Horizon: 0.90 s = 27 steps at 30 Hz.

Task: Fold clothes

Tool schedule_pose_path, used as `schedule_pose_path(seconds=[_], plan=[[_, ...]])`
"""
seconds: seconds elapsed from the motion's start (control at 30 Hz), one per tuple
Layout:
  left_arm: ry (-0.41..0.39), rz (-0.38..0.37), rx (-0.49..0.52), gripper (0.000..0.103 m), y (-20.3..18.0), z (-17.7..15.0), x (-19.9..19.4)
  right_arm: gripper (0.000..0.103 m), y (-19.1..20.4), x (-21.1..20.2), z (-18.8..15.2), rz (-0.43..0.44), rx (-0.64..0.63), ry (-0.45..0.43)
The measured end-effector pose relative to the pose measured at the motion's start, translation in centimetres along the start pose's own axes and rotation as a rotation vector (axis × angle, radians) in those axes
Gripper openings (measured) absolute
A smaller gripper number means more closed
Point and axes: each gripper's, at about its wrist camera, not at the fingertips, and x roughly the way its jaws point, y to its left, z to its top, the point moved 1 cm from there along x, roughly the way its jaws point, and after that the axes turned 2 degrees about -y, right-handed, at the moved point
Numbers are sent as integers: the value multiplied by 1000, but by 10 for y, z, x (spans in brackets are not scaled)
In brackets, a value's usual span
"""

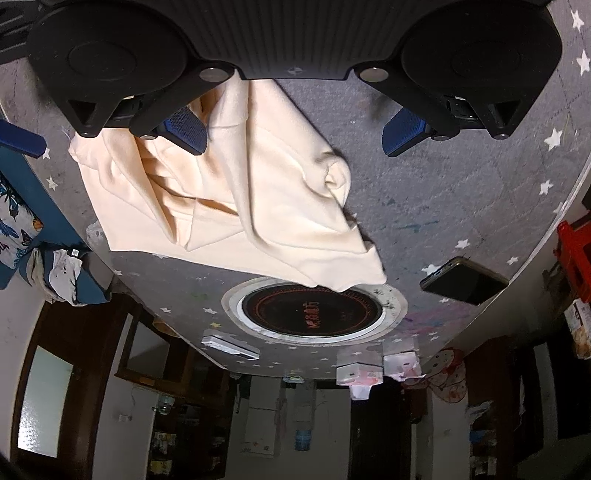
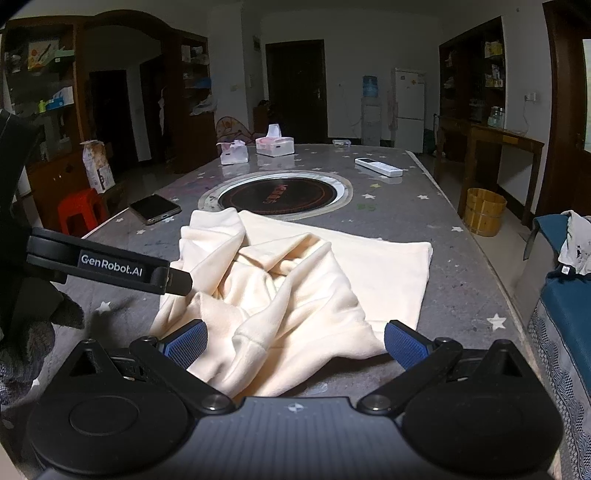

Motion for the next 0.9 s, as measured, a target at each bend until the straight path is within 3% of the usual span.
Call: schedule_pose_path(seconds=[0.17, 0.43, 0.77, 0.9], plan=[[0, -8, 33, 95, -5, 8, 9, 101, -8, 5, 5, -16, 8, -5], [33, -24, 92, 76, -15, 24, 38, 88, -26, 28, 22, -14, 22, 7], [79, -58, 148, 37, -17, 34, 63, 69, -45, 93, 49, 56, 57, 105], [82, -78, 146, 22, -10, 34, 62, 56, -52, 120, 59, 86, 73, 146]])
